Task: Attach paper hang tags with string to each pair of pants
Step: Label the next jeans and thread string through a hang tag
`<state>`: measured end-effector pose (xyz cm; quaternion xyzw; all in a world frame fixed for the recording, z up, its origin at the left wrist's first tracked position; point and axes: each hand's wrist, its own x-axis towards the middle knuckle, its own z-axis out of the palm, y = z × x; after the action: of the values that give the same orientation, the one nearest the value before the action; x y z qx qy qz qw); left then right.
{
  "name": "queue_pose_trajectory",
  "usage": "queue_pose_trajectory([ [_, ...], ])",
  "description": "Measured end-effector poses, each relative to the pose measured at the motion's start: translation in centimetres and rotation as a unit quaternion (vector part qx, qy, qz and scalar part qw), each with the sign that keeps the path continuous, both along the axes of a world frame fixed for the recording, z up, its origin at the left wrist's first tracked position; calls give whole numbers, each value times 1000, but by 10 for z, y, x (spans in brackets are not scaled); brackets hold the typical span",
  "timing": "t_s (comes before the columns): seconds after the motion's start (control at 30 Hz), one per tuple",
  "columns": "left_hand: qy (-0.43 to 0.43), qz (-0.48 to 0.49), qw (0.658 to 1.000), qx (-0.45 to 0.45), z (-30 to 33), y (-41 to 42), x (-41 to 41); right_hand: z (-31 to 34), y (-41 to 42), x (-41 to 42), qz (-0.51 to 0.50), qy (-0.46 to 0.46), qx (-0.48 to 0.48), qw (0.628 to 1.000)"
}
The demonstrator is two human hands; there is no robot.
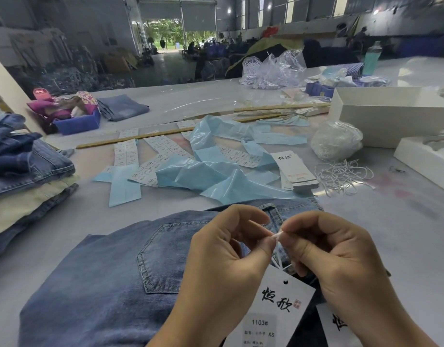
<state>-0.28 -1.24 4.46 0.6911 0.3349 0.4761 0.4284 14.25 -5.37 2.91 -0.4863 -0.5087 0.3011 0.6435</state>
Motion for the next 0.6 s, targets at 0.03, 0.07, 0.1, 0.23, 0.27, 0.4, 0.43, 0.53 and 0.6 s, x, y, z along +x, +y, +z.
queue_pose_trajectory([
  [0.03,-1,-5,1000,-1,0,0,0,0,0,1,4,-3,-1,1000],
  [0.07,-2,-8,1000,-2,0,-1,0,-1,0,2,7,-7,-1,1000],
  [0.1,-2,-9,1000,-4,1,-1,0,-2,0,2,8,-9,-1,1000],
  [0.23,-5,-19,1000,-9,0,-1,1,-1,-1,4,15,2,-3,1000],
  [0.27,-4,-20,1000,-9,0,-1,1,0,-1,3,16,-1,-3,1000],
  [0.4,21,-28,999,3,-2,1,-2,1,-2,2,9,-32,-1,999],
  [0.43,27,-29,999,5,-3,2,-3,2,-2,3,10,-40,0,999],
  [0.53,35,-29,999,5,-4,2,-3,1,-2,4,20,-48,1,999],
  [0.6,35,-32,999,1,-5,2,-3,0,-2,4,31,-31,-1,999],
])
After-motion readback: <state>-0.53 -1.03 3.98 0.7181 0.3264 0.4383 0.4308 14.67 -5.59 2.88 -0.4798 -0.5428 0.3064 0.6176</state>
